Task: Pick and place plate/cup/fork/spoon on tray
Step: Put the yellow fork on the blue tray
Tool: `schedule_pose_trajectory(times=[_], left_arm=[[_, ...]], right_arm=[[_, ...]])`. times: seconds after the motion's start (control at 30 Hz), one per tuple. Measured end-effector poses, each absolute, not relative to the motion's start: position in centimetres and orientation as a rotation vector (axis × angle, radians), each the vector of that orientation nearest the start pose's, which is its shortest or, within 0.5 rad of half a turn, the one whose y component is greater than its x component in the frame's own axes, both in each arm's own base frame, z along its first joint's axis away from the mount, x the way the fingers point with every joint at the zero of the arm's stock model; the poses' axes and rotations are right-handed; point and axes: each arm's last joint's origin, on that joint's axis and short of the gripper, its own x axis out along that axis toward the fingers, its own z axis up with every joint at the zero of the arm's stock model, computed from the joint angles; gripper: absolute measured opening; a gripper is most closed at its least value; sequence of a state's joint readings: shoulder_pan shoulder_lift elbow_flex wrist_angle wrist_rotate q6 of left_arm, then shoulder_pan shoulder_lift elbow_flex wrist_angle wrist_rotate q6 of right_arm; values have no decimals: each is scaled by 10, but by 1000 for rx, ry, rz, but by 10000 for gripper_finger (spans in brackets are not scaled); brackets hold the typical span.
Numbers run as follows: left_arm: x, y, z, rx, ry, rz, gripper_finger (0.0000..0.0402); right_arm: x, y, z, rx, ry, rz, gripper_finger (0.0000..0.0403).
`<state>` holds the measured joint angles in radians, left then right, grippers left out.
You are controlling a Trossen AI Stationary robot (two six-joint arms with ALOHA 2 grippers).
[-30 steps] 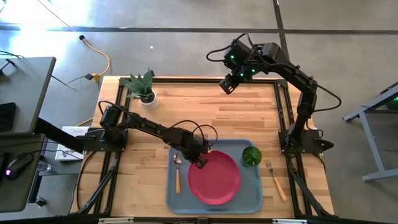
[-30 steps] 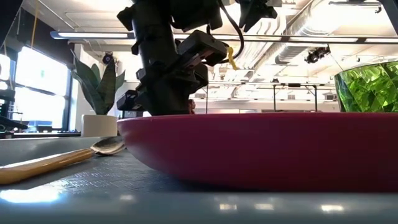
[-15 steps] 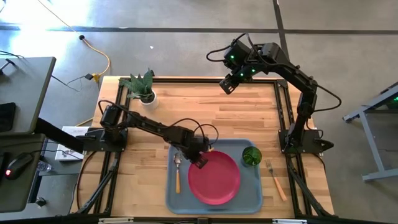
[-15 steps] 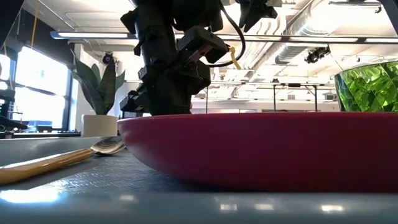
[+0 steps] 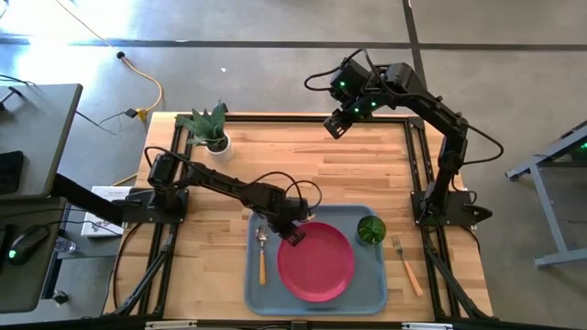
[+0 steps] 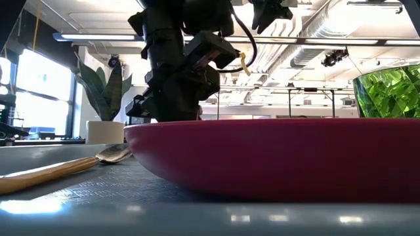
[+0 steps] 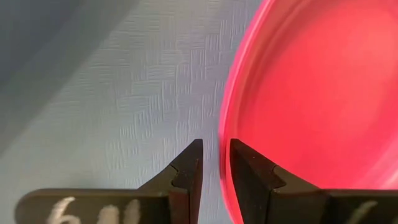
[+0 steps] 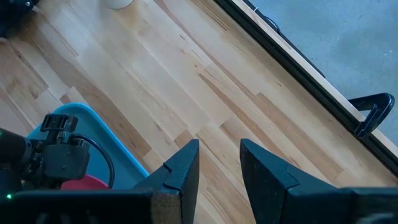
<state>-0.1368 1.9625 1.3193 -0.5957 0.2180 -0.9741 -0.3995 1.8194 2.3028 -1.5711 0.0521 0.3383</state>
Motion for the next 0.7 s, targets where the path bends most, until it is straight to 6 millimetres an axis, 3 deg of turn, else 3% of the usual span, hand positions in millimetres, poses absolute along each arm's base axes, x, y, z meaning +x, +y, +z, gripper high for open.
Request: schedule_pose_trajectory(times=[0.4,0.7], left_arm=[[378,-58,160,-847,1302,297,70],[372,-47,185,-837,1247,287,70]], right_arm=[[293,-125,441,490,1006,-588,108],[293,-125,441,490,1005,-588,108]])
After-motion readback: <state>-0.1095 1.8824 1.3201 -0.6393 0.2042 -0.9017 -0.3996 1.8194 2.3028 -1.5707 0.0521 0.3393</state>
